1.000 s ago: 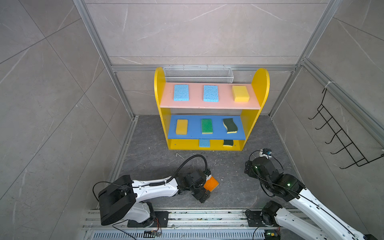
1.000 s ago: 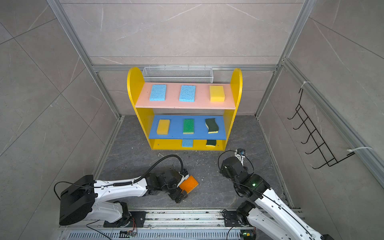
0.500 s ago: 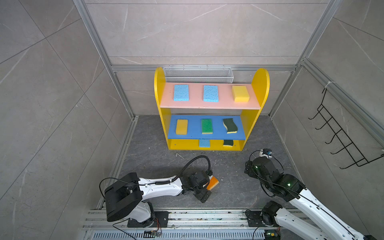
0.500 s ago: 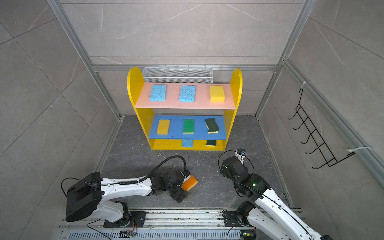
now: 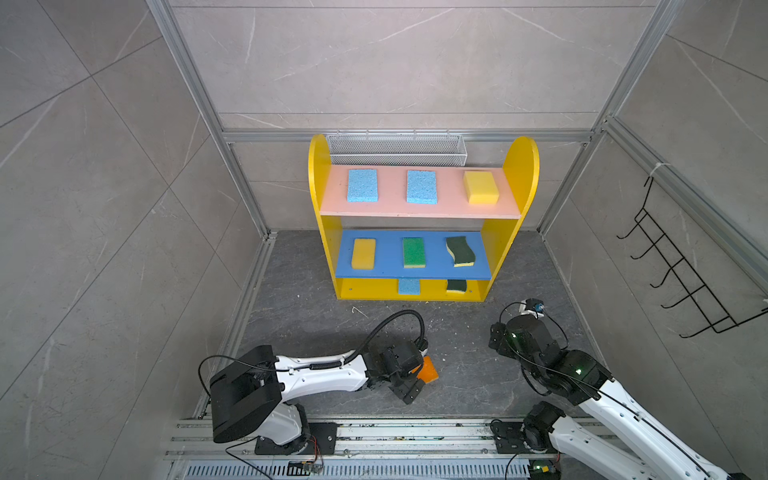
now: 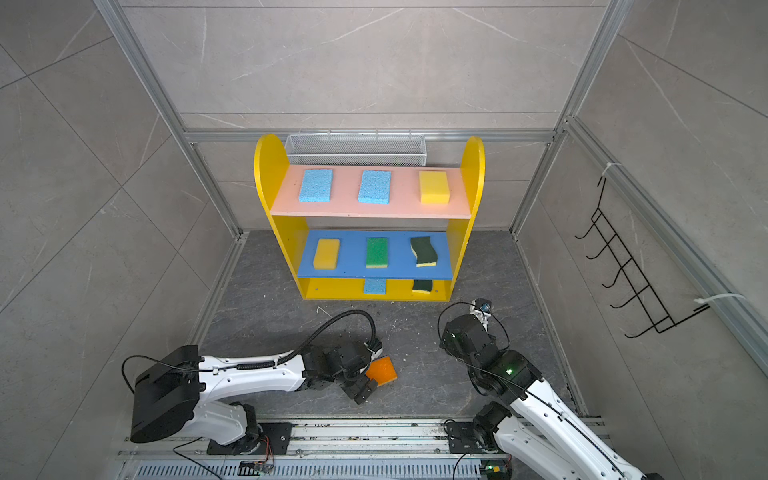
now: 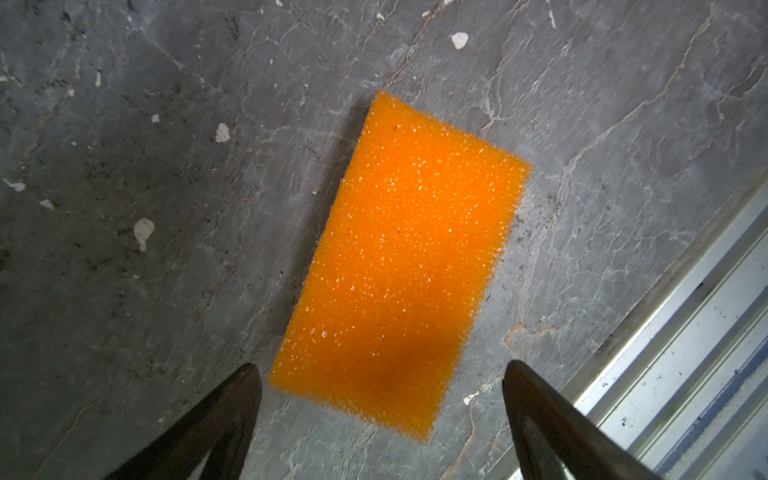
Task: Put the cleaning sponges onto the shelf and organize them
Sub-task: 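Lower the open left gripper over the orange sponge on the floor, then close the left gripper on the orange sponge and lift it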
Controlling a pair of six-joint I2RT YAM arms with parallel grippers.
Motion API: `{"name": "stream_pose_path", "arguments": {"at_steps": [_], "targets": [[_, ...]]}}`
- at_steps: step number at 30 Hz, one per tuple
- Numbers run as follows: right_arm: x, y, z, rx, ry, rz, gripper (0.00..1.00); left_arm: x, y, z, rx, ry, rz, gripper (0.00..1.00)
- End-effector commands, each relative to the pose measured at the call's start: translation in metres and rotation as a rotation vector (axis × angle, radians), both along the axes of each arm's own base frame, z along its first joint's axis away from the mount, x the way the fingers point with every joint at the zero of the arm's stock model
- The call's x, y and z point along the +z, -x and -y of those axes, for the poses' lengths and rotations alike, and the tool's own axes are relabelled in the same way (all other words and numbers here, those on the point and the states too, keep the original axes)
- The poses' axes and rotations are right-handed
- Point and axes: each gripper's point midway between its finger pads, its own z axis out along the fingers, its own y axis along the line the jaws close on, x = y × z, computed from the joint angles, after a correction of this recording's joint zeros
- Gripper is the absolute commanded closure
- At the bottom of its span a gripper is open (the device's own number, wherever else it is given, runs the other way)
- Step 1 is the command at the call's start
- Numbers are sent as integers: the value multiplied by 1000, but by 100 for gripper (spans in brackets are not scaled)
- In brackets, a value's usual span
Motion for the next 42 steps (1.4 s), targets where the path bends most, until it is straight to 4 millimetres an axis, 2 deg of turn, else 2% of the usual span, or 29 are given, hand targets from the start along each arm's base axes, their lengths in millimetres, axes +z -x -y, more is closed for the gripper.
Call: {"name": "stream_pose_path", "arguments": {"at_steps": [1, 7, 19, 27, 33, 37, 42], "targets": [[-5, 1, 0, 12, 8, -7, 16, 1, 2, 1, -37, -20, 9, 5], [-4, 1, 0, 17, 3, -3, 16, -6, 11, 2, -129, -7, -12, 2], [-2, 2, 1, 15, -3, 6, 16, -17, -2, 3, -155, -56, -28, 0], [-1, 2, 2, 16, -5, 16, 16, -13, -3, 6, -156, -40, -25, 1], [-2, 4, 4, 16, -2, 19, 15, -23, -1, 0, -125, -72, -50, 7], [-3, 5, 5, 14, -4, 25, 15, -20, 3, -4, -90, -45, -51, 16], [-5, 3, 2, 23, -12, 19, 15, -20, 6, 3, -86, -18, -39, 25]]}}
